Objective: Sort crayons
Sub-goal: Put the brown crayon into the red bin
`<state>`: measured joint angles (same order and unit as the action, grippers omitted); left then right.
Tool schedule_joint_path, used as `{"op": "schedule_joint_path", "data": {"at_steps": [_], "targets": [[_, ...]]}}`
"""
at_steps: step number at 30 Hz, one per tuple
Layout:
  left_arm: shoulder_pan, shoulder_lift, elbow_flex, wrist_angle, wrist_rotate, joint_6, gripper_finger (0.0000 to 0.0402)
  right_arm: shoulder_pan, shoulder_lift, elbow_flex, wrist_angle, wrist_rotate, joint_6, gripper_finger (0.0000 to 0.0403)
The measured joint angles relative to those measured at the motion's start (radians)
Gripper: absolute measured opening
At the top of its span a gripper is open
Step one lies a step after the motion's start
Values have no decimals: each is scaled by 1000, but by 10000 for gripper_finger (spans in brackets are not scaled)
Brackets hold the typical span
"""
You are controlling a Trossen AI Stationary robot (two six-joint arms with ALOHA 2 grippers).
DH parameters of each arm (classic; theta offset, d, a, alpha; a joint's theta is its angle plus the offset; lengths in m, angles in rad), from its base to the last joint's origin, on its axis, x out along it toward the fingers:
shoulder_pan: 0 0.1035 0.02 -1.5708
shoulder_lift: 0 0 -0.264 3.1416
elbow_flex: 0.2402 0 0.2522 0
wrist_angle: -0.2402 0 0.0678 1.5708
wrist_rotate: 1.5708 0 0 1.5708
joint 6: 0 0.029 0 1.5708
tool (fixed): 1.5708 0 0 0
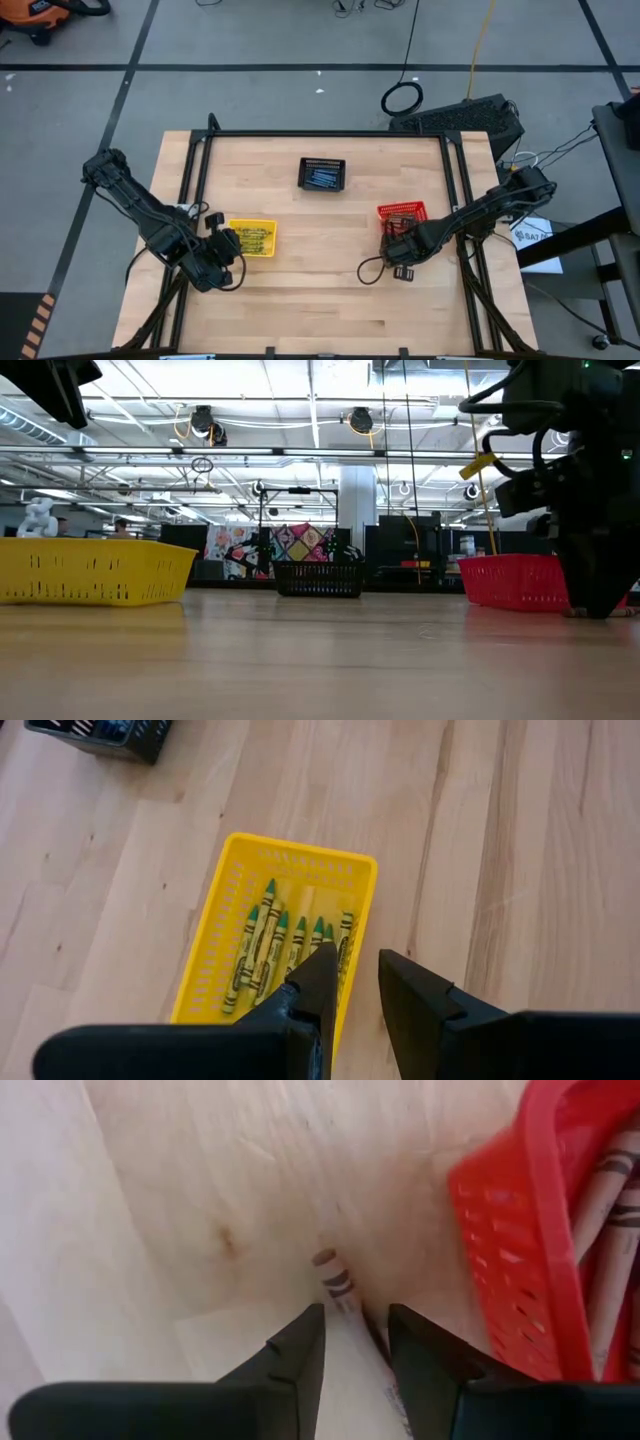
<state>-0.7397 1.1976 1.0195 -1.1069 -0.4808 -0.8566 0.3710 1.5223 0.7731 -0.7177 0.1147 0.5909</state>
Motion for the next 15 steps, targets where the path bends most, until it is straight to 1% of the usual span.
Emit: {"op": "schedule_joint_path", "data": {"at_steps": [4,8,10,15], "targets": [[0,0,0,0,0,0,80,0,0,-3,3,6,-12,102],[0,0,0,0,-2,0,80,-1,1,-4,24,-36,-26,90],[0,0,0,0,-5,0,80,-2,1,-4,40,-54,-20,74],[0,0,0,0,-6,0,80,-3,2,-5,65,-80,8,17]]}}
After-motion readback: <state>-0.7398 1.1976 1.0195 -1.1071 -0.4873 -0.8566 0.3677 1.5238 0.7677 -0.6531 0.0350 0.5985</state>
